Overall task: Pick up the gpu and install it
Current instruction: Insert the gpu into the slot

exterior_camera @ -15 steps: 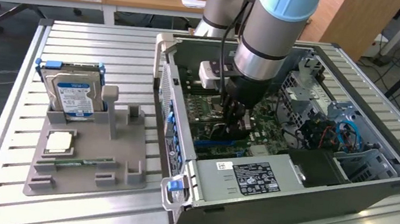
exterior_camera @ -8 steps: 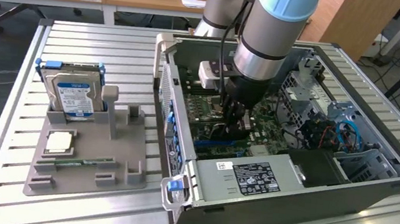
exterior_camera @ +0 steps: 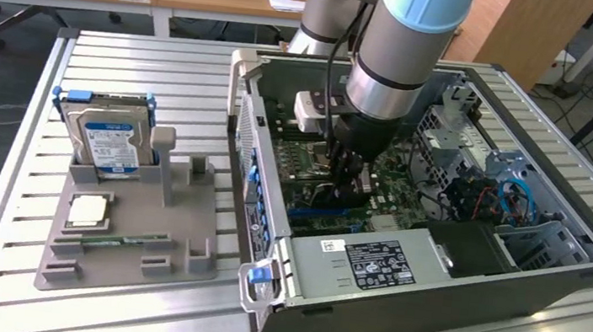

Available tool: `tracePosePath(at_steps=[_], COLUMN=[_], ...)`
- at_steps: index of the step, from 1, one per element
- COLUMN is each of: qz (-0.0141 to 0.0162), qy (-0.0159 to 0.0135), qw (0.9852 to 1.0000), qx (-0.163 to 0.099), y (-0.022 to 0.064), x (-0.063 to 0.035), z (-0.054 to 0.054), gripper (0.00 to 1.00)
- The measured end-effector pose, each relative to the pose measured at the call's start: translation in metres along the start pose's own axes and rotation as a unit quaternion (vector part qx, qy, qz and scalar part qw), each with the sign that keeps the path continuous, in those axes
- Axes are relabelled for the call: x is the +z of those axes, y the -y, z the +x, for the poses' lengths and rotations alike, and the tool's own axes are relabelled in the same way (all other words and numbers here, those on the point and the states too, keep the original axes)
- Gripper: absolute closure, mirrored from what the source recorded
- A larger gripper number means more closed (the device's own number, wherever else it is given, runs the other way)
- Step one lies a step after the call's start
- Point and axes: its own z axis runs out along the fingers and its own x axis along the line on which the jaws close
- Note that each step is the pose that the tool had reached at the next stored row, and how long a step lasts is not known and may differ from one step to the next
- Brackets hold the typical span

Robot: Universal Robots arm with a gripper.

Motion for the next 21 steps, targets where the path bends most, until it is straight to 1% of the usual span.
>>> tracePosePath(at_steps=[21], qz=[0.0000], qy=[0.0000], qw=[1.0000], qx=[0.000], y=[-0.0001], x=[0.0018], z=[0.0000], gripper=[0.74])
